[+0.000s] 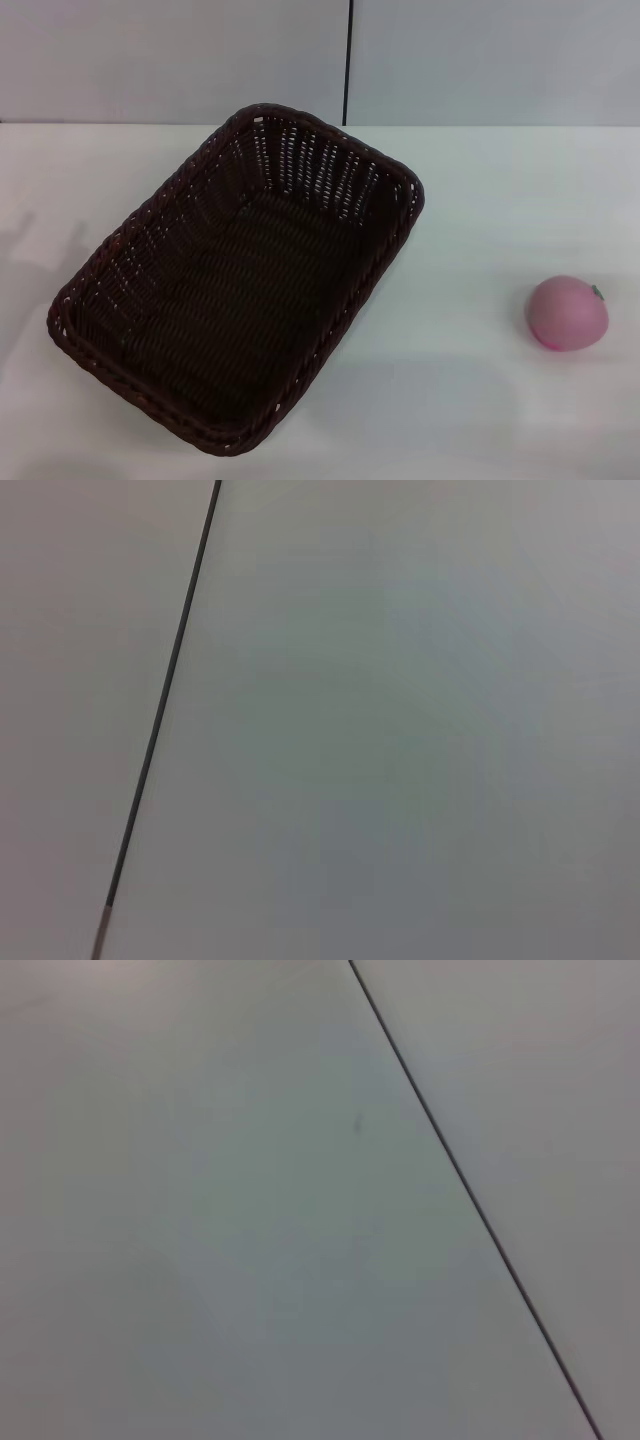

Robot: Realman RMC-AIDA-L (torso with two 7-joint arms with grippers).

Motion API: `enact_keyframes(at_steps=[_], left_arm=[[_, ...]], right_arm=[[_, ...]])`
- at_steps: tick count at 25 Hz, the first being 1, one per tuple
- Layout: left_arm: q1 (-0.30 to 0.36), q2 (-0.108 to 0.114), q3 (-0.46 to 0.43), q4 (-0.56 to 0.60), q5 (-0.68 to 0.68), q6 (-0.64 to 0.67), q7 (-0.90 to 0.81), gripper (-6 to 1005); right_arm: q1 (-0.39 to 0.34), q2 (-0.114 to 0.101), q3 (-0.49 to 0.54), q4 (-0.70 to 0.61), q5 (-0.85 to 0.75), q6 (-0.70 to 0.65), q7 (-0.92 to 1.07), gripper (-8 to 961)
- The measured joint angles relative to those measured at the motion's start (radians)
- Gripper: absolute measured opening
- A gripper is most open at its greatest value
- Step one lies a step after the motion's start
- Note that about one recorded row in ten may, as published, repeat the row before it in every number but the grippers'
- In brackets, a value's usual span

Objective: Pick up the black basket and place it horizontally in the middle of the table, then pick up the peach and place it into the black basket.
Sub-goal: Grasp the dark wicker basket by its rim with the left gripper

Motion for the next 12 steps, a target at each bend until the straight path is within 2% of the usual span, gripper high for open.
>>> enact_keyframes(at_steps=[9,12], left_arm=[[0.009,0.007,0.027,0.0,0.0,0.002,-0.002,678],[0.021,0.024,0.038,0.028,0.016,0.003,-0.048,679]], right_arm=[[-0.01,-0.003,0.0,-0.022,-0.016,-0.022,0.055,654],[-0.017,-0.003,0.0,-0.023,-0.016,-0.023,0.057,654]])
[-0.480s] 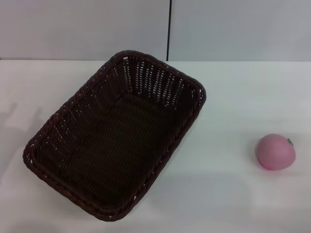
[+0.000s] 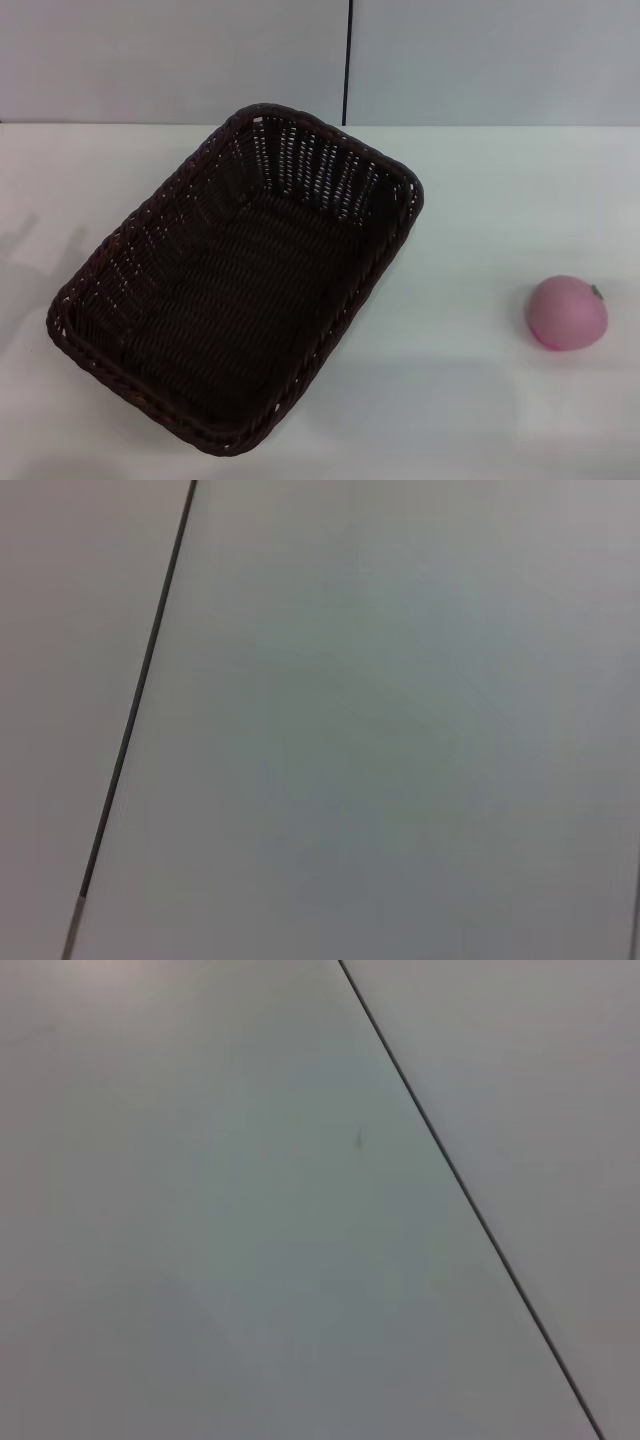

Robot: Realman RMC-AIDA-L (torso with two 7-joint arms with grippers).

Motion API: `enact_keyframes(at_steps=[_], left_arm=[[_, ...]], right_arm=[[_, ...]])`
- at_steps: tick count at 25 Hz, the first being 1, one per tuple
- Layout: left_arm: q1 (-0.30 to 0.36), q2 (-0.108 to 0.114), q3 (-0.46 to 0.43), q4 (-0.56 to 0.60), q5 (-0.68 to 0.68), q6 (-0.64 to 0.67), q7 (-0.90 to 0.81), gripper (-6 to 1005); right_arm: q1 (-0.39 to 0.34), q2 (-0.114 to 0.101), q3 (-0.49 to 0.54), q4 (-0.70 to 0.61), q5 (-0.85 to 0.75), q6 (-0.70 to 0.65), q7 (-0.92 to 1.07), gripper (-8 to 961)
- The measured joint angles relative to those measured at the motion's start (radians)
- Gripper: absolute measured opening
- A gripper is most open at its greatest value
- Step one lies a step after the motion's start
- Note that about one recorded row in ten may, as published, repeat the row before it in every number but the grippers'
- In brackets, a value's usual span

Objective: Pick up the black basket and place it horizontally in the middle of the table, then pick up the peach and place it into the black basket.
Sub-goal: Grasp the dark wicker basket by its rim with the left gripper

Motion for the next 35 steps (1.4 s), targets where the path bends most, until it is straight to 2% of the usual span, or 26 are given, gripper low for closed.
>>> enact_keyframes(at_steps=[1,2,3,4,7,9,10,11,13,14,15,16,17,19,20,21,22,26,32,35], left_arm=[[0.007,0.015,0.004,0.019,0.016,-0.002,-0.043,680],[0.02,0.043,0.004,0.055,0.043,-0.003,-0.13,680],[0.025,0.054,0.003,0.072,0.053,-0.004,-0.16,681],[0.038,0.074,0.0,0.108,0.079,-0.004,-0.222,681],[0.082,0.125,-0.01,0.275,0.162,-0.024,-0.39,683],[0.111,0.148,-0.028,0.431,0.258,-0.07,-0.534,684],[0.111,0.148,-0.028,0.431,0.258,-0.07,-0.534,684],[0.128,0.151,-0.075,0.585,0.397,-0.124,-0.673,684],[0.131,0.136,-0.141,0.717,0.545,-0.153,-0.788,685],[0.131,0.136,-0.141,0.717,0.545,-0.153,-0.788,686],[0.128,0.119,-0.19,0.804,0.659,-0.165,-0.87,686],[0.128,0.119,-0.19,0.804,0.659,-0.165,-0.87,687],[0.077,0.068,-0.28,1.044,0.976,-0.152,-1.091,687],[0.044,0.045,-0.291,1.148,1.121,-0.143,-1.197,688],[0.044,0.045,-0.291,1.148,1.121,-0.143,-1.197,689],[0.006,0.018,-0.296,1.227,1.247,-0.121,-1.275,689],[-0.019,0.001,-0.302,1.26,1.308,-0.101,-1.306,701],[-0.097,-0.028,-0.318,1.308,1.437,-0.03,-1.385,748],[-0.204,-0.044,-0.291,1.315,1.579,0.037,-1.474,798],[-0.226,-0.046,-0.229,1.312,1.617,0.03,-1.529,798]], right_arm=[[-0.003,-0.001,0.002,-0.002,0.0,-0.003,0.001,654],[-0.006,-0.002,0.004,-0.006,0.0,-0.011,0.005,654],[-0.011,-0.002,0.006,-0.012,0.0,-0.02,0.01,654],[-0.02,-0.002,0.009,-0.021,0.002,-0.034,0.018,654],[-0.05,-0.002,0.015,-0.045,0.006,-0.06,0.047,654],[-0.061,-0.004,0.021,-0.063,0.007,-0.062,0.087,654],[-0.064,-0.004,0.023,-0.077,0.007,-0.061,0.12,654],[-0.066,-0.004,0.025,-0.09,0.007,-0.06,0.151,654],[-0.067,-0.004,0.026,-0.121,0.008,-0.062,0.214,654],[-0.067,-0.004,0.026,-0.132,0.008,-0.064,0.237,654],[-0.067,-0.004,0.026,-0.137,0.008,-0.065,0.248,654],[-0.067,-0.004,0.026,-0.139,0.008,-0.065,0.254,654],[-0.067,-0.004,0.026,-0.14,0.008,-0.065,0.256,654],[-0.067,-0.004,0.026,-0.141,0.008,-0.065,0.257,654],[-0.067,-0.004,0.026,-0.141,0.009,-0.063,0.257,654],[-0.066,-0.004,0.027,-0.141,0.009,-0.062,0.258,654],[-0.064,-0.004,0.028,-0.142,0.009,-0.062,0.26,654],[-0.059,-0.004,0.031,-0.164,0.009,-0.062,0.304,654],[-0.059,-0.005,0.077,-0.18,0.011,-0.051,0.391,654],[-0.059,-0.006,0.086,-0.186,0.011,-0.058,0.41,654]])
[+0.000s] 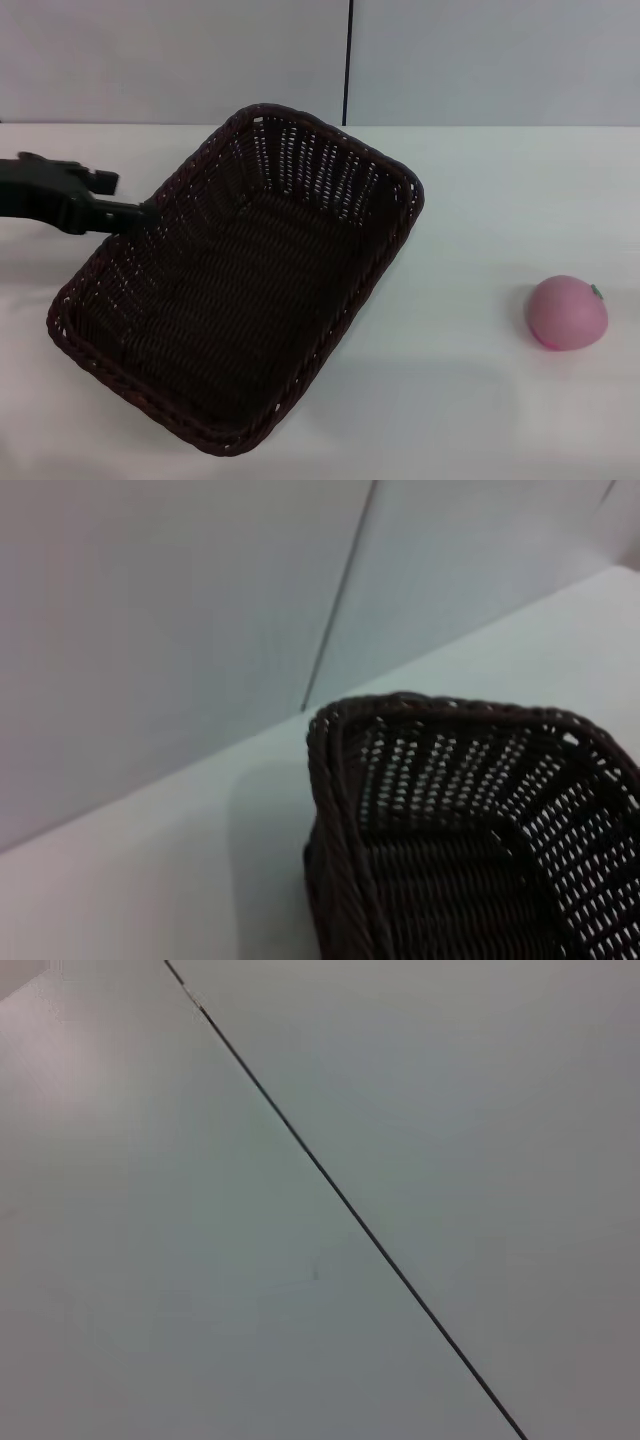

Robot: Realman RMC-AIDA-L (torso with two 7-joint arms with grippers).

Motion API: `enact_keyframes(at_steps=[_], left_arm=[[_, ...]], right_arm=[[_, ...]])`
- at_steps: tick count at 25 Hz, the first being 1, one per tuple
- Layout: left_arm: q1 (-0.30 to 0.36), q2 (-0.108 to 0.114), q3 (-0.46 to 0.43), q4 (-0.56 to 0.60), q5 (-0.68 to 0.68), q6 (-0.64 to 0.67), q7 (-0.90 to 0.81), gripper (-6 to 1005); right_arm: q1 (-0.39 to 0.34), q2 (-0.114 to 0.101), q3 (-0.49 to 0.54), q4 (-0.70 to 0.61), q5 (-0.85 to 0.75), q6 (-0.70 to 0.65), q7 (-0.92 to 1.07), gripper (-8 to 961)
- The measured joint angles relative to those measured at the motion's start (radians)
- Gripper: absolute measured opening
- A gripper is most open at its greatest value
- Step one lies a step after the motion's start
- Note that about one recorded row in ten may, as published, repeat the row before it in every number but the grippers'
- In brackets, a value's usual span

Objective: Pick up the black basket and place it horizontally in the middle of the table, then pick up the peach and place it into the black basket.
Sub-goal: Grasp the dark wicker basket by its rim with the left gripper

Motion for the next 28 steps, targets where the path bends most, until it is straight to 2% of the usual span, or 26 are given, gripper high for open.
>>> enact_keyframes(at_steps=[8,14,19,27,28], left_arm=[[-0.011,-0.001,0.17,0.005,0.109,-0.113,-0.096,797],[-0.028,-0.002,0.272,-0.031,0.195,-0.199,-0.129,798],[-0.055,-0.003,0.305,-0.036,0.231,-0.187,-0.162,798],[-0.082,-0.004,0.31,-0.059,0.266,-0.174,-0.186,762],[-0.085,-0.004,0.31,-0.061,0.267,-0.169,-0.189,713]], right_arm=[[-0.003,0.001,0.017,-0.003,0.0,-0.012,0.018,654],[-0.001,0.001,0.02,-0.004,0.0,-0.019,0.046,654],[-0.003,0.001,0.03,-0.004,0.0,-0.019,0.058,654],[-0.005,0.001,0.035,-0.005,0.0,-0.012,0.059,655],[-0.004,0.0,0.035,-0.005,0.0,-0.011,0.058,655]])
